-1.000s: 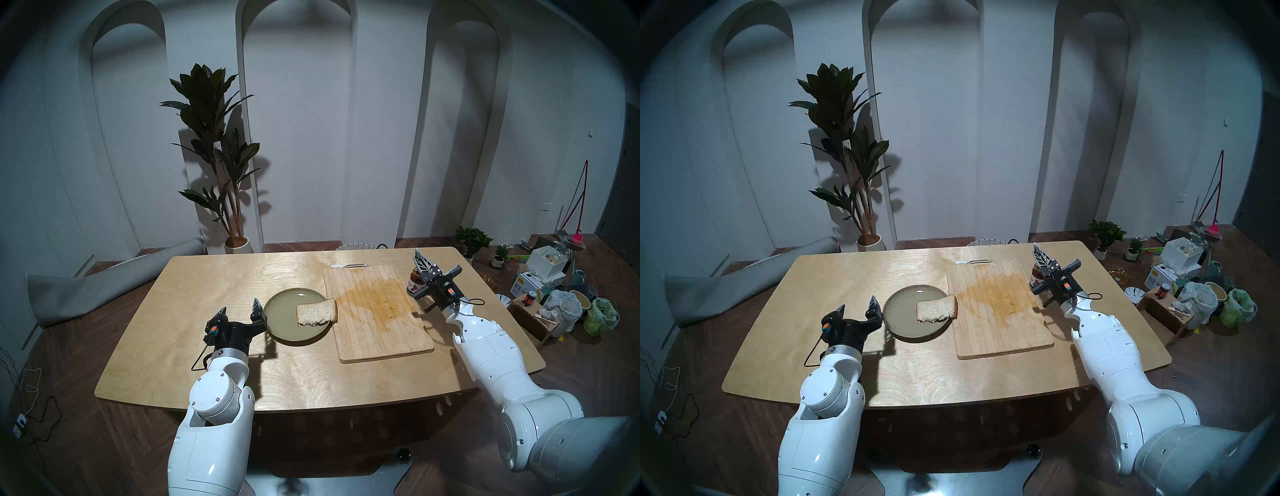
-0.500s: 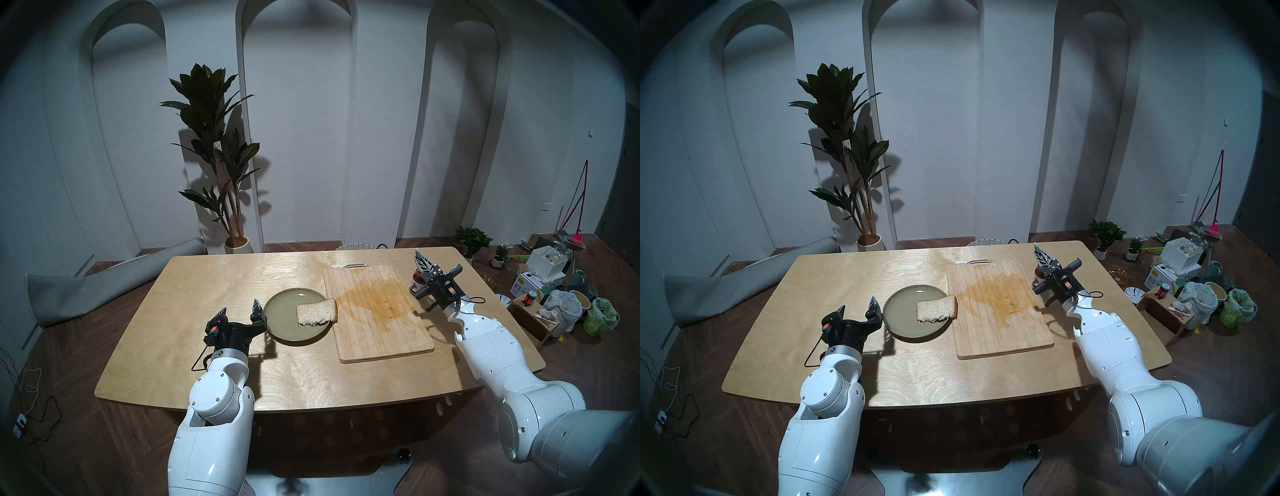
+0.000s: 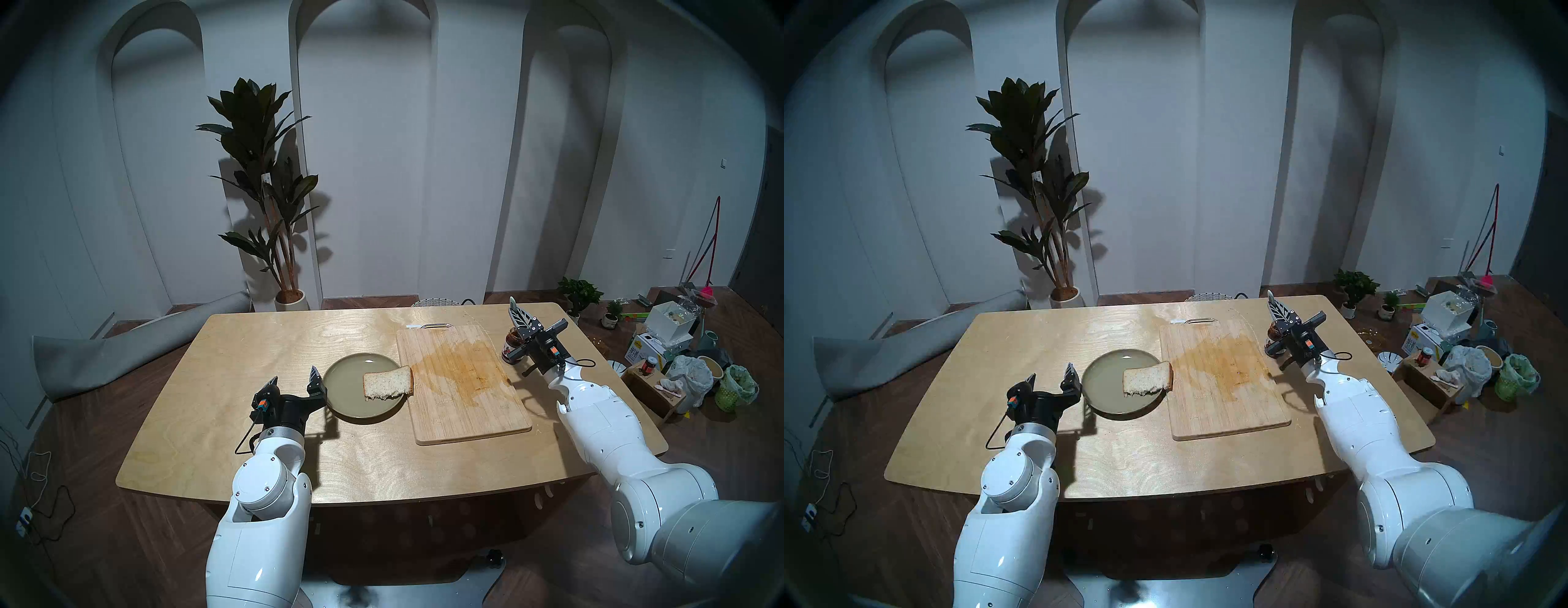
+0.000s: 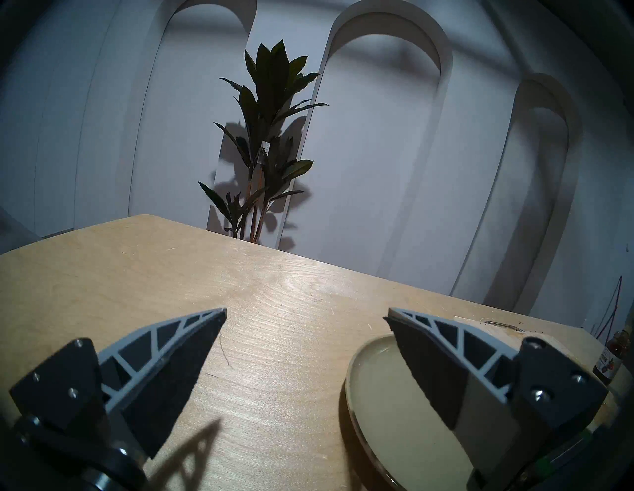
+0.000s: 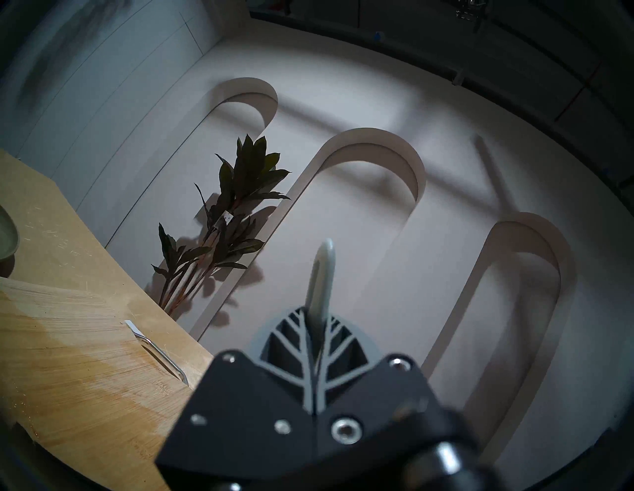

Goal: Spread jam over the slice of bread with the knife

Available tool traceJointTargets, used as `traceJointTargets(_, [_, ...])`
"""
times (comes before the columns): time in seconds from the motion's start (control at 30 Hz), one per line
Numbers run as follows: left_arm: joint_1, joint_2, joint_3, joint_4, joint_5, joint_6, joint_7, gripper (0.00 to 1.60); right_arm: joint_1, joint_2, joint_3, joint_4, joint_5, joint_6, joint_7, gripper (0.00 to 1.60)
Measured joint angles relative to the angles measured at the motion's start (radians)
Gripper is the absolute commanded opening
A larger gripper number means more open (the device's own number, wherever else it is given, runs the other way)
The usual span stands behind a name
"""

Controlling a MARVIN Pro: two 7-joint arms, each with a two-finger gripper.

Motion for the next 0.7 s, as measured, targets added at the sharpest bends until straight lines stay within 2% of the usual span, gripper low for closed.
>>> traceJointTargets(0.7, [0.000, 0.001, 0.012, 0.002, -0.009, -0.008, 0.018, 1.60, 0.013, 0.046, -0.062, -0.019, 0.017, -0.001, 0.091, 0.00])
